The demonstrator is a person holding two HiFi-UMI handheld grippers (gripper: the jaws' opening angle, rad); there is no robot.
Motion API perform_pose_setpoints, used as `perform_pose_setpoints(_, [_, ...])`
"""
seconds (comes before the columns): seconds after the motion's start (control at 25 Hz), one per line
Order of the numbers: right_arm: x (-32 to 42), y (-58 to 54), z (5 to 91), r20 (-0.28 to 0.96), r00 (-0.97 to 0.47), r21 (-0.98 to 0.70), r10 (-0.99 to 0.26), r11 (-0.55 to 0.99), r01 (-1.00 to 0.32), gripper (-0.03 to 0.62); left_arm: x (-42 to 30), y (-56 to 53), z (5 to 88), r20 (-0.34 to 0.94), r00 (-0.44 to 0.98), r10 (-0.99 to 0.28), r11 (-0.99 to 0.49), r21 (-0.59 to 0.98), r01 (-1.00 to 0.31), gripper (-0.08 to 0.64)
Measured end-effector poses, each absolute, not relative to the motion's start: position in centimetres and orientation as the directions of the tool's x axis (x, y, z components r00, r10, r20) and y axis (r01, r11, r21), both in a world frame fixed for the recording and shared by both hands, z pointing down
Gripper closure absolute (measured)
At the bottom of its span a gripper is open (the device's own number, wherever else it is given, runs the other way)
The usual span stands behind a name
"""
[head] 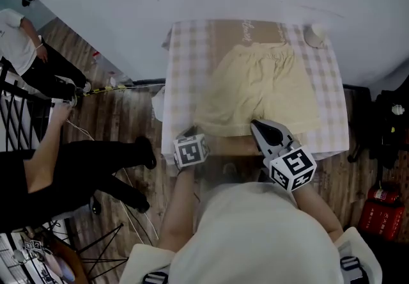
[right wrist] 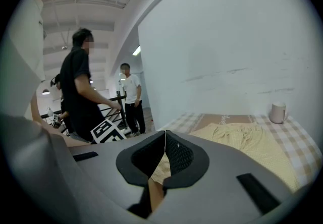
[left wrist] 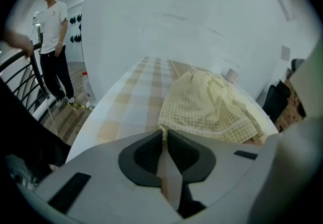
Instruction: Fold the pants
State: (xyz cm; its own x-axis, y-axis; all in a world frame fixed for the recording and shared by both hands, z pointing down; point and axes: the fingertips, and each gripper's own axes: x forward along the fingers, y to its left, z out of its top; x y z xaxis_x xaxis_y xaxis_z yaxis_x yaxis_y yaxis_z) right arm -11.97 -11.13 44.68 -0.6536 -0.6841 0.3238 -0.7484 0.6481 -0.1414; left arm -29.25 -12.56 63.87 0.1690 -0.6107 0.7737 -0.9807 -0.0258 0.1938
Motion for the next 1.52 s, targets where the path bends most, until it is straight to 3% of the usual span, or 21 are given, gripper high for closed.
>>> perform_pose_setpoints(0.36, [-8.0,-12.9,43.9,0.312,-0.692,-0.141,-0.651,0.688,-0.712,0.591,-28.4,-12.0,60.8,0.717,0.089,-0.692,0.081,0.199,-0.977,0.532])
perform_pose_setpoints(0.8, [0.9,-15.6,43.5,0.303,-0.695,-0.158,-0.652,0.685,-0.711,0.591,-19.8,-12.7,54.2,0.612,0.119,-0.782,0.090,0.300,-0.950,0.534])
perform_pose_setpoints(1.52, [11.4,-16.9,44.1,0.298,-0.738,-0.194,-0.605,0.718,-0.668,0.591,-1.0,-15.4,51.1,0.543,0.259,-0.799,-0.062,0.354,-0.933,0.534])
